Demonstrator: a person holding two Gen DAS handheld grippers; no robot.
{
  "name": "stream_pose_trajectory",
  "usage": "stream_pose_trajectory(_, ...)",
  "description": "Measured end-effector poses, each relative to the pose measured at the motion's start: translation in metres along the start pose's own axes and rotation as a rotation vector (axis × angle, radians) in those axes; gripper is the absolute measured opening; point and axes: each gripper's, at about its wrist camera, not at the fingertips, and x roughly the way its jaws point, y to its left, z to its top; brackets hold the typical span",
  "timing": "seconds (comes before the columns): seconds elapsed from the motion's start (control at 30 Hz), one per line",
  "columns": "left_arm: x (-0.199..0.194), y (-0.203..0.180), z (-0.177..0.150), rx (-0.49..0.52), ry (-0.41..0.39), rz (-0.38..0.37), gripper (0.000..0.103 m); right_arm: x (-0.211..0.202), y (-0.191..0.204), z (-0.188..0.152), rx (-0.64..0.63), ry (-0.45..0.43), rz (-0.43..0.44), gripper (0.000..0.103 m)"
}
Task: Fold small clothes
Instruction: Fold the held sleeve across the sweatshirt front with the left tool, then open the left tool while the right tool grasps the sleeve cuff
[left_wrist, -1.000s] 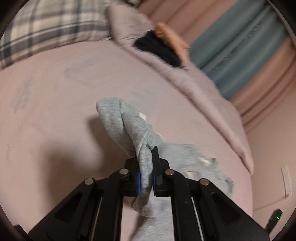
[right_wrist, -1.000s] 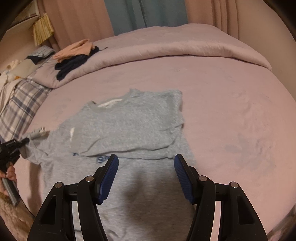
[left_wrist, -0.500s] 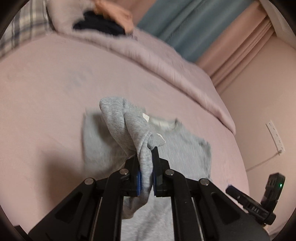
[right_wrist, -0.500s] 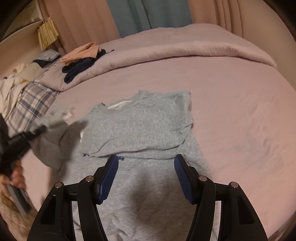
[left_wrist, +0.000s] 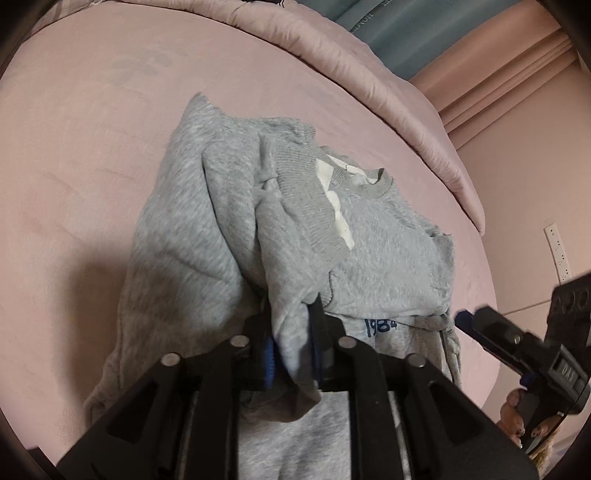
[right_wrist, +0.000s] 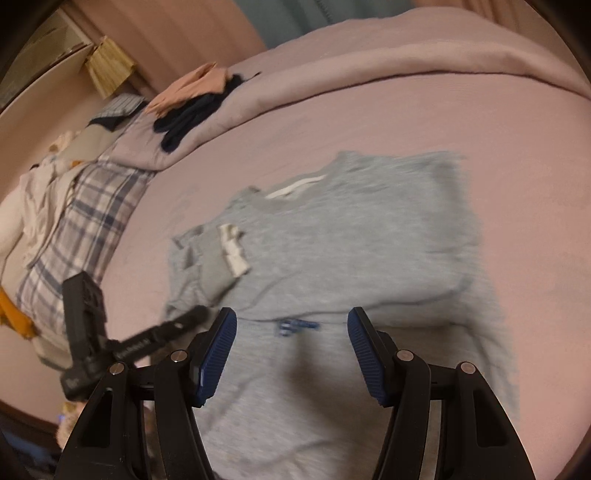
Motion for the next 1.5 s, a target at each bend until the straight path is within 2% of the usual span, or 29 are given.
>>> stream_pose_trajectory(0.03, -0.007, 0.001, -0.002, -0.002, -0.004, -0.003, 0.027, 0.007, 0.006, 0.003, -0.002, 0.016, 0.018, 0.062)
stream_pose_trajectory(0.07, -0.014, 0.002, -0.003, -0.005, -0.011, -0.011, 0.035, 0.011, 0.009, 0.006, -0.005, 0.026, 0.035, 0.062)
stream_pose_trajectory(0.1, -0.020, 0.002, -0.002, -0.010, -0.022, -0.021, 0.048, 0.019, 0.016, 0.009, -0.009, 0.041, 0.056, 0.062)
stream_pose_trajectory(0.17, -0.035, 0.003, -0.002, -0.021, -0.062, -0.013, 0.063, 0.028, 0.023, 0.014, -0.011, 0.060, 0.076, 0.062)
stream_pose_trajectory(0.2, -0.047, 0.005, -0.002, -0.021, -0.091, 0.009, 0.065, 0.032, 0.027, 0.017, -0.010, 0.073, 0.085, 0.062)
stream_pose_trajectory(0.43, -0.074, 0.036, -0.002, -0.077, -0.141, 0.180, 0.063, 0.074, 0.050, 0.027, 0.010, 0.171, 0.151, 0.062)
stream_pose_trajectory(0.6, -0.077, 0.054, -0.010, -0.119, -0.127, 0.196, 0.063, 0.100, 0.053, 0.026, 0.036, 0.226, 0.123, 0.061)
stream_pose_trajectory(0.7, -0.081, 0.058, -0.011, -0.130, -0.132, 0.206, 0.063, 0.105, 0.056, 0.027, 0.017, 0.227, 0.067, 0.053)
stream_pose_trajectory(0.8, -0.081, 0.059, -0.011, -0.139, -0.130, 0.203, 0.063, 0.101, 0.055, 0.028, -0.007, 0.203, 0.036, 0.039)
stream_pose_trajectory(0.87, -0.081, 0.057, -0.010, -0.136, -0.130, 0.208, 0.063, 0.092, 0.055, 0.029, -0.022, 0.181, 0.025, 0.023)
stream_pose_trajectory(0.93, -0.080, 0.055, -0.011, -0.133, -0.128, 0.205, 0.063, 0.088, 0.056, 0.032, -0.050, 0.152, 0.008, 0.010)
stream_pose_trajectory(1.2, -0.081, 0.051, -0.010, -0.124, -0.128, 0.206, 0.063, 0.058, 0.070, 0.041, -0.132, 0.019, -0.032, 0.010)
stream_pose_trajectory(1.3, -0.080, 0.050, -0.009, -0.125, -0.128, 0.207, 0.063, 0.043, 0.076, 0.046, -0.166, -0.049, -0.074, 0.010)
stream_pose_trajectory(1.5, -0.081, 0.048, -0.007, -0.120, -0.130, 0.204, 0.063, 0.013, 0.075, 0.057, -0.151, -0.145, -0.050, 0.010)
